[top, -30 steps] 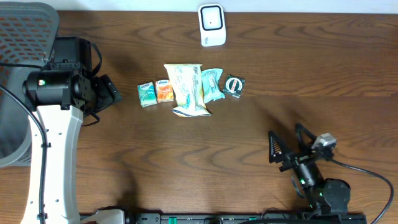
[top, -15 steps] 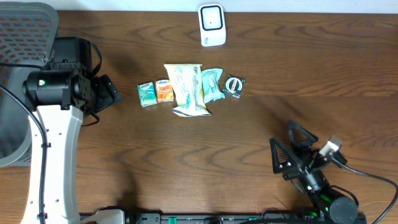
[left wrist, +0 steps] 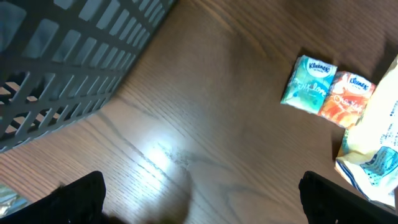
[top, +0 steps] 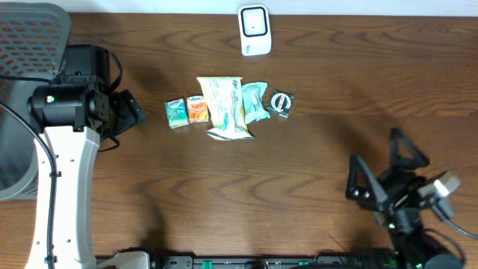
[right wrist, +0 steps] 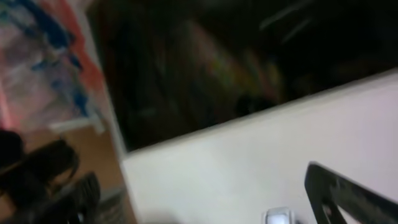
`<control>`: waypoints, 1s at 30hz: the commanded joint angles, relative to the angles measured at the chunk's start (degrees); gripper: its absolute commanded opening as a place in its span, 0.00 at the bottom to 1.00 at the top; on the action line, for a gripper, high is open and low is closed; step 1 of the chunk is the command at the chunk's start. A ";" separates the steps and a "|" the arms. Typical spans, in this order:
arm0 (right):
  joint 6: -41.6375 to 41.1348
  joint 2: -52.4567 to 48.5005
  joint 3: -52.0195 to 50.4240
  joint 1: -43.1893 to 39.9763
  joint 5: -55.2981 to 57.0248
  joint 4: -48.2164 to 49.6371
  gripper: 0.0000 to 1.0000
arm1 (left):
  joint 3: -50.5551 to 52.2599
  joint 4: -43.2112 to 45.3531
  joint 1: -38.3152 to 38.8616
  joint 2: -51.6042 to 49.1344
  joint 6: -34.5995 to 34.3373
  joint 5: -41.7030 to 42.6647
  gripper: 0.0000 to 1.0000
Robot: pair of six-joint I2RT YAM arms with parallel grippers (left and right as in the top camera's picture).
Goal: Scan the item barcode
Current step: 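Reach the right gripper toward the mint-green wet-wipe packet, then grasp the mint-green wet-wipe packet with the right gripper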
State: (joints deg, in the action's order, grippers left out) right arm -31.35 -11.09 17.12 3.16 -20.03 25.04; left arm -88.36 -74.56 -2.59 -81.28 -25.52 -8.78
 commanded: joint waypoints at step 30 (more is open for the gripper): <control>12.63 -73.16 47.91 8.48 -24.11 -53.00 0.99 | 0.37 -0.20 -0.24 -0.31 -0.52 -0.74 0.97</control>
State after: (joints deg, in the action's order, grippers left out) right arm -15.88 -83.18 63.94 11.14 -42.89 -27.24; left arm -88.20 -74.56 -2.57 -81.30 -25.52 -8.97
